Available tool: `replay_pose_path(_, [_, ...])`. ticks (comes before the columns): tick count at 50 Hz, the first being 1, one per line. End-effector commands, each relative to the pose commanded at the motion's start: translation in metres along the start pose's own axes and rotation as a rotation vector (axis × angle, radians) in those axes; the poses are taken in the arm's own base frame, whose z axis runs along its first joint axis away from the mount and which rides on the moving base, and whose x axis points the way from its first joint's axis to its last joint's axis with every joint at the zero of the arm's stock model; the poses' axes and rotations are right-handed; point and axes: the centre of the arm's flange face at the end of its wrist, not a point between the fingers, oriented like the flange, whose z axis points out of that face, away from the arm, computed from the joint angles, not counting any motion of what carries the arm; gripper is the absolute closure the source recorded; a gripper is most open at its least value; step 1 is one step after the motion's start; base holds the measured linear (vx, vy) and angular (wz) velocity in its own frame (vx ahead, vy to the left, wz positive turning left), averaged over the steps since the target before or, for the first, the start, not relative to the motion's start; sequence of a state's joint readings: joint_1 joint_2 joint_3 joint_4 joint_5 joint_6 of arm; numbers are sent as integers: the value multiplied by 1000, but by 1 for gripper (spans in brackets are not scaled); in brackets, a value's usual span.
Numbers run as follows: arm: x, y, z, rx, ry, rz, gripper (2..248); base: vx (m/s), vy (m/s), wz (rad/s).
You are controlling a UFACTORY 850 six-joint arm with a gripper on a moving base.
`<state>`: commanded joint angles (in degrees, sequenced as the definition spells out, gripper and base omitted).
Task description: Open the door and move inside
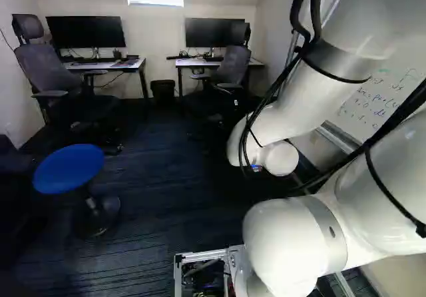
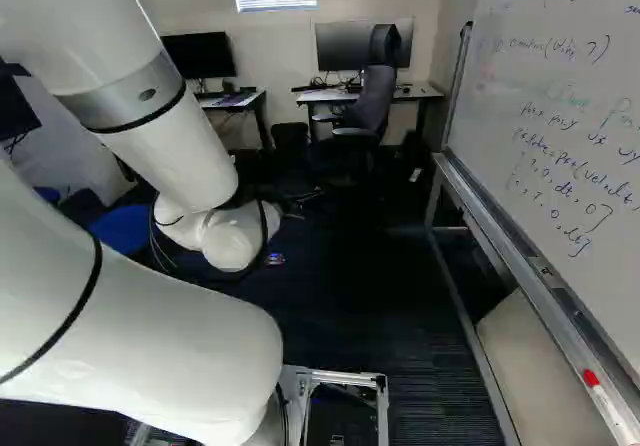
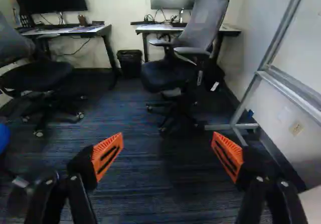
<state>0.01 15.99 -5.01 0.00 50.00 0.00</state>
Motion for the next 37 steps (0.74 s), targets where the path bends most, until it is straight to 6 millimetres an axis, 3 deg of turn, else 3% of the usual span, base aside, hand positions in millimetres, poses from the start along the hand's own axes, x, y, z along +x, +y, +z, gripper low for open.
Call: replay_pose_path(37, [0,0,0,0,0,0,3,0,0,0])
